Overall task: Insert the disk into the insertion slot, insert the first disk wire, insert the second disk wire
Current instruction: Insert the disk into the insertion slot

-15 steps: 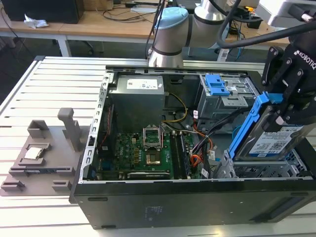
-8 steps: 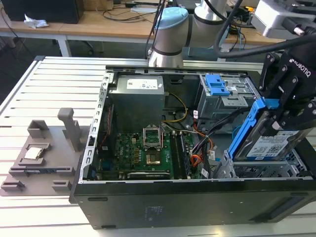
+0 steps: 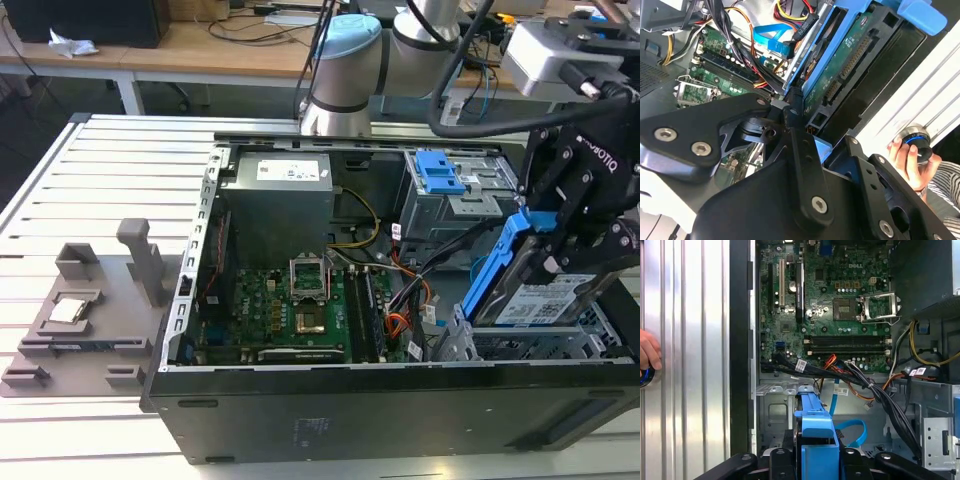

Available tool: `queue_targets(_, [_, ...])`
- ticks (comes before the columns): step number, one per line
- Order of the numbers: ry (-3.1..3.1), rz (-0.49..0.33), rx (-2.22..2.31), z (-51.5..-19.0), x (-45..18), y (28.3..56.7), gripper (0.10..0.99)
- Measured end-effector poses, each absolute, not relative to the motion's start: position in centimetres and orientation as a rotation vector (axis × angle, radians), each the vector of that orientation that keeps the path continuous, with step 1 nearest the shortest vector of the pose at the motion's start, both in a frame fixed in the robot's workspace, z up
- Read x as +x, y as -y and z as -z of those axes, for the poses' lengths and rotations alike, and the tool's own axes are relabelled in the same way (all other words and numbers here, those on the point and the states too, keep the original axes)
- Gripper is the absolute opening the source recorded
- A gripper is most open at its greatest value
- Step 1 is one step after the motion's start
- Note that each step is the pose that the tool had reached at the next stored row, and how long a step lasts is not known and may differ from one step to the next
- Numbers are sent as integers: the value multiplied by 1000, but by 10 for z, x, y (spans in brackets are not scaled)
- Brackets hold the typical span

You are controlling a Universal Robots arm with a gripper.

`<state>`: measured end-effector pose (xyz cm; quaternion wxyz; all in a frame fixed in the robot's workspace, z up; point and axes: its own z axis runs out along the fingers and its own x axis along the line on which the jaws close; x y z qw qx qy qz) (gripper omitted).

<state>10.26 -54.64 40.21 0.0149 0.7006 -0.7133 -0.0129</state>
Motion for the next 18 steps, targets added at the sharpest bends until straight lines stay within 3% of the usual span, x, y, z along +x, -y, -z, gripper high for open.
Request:
queue_targets(15, [2220, 40, 2180, -395, 103, 546, 365])
queue_targets(17, [2220, 40, 2180, -395, 103, 546, 376])
queue_targets(18, [2220, 40, 2180, -395, 103, 546, 439])
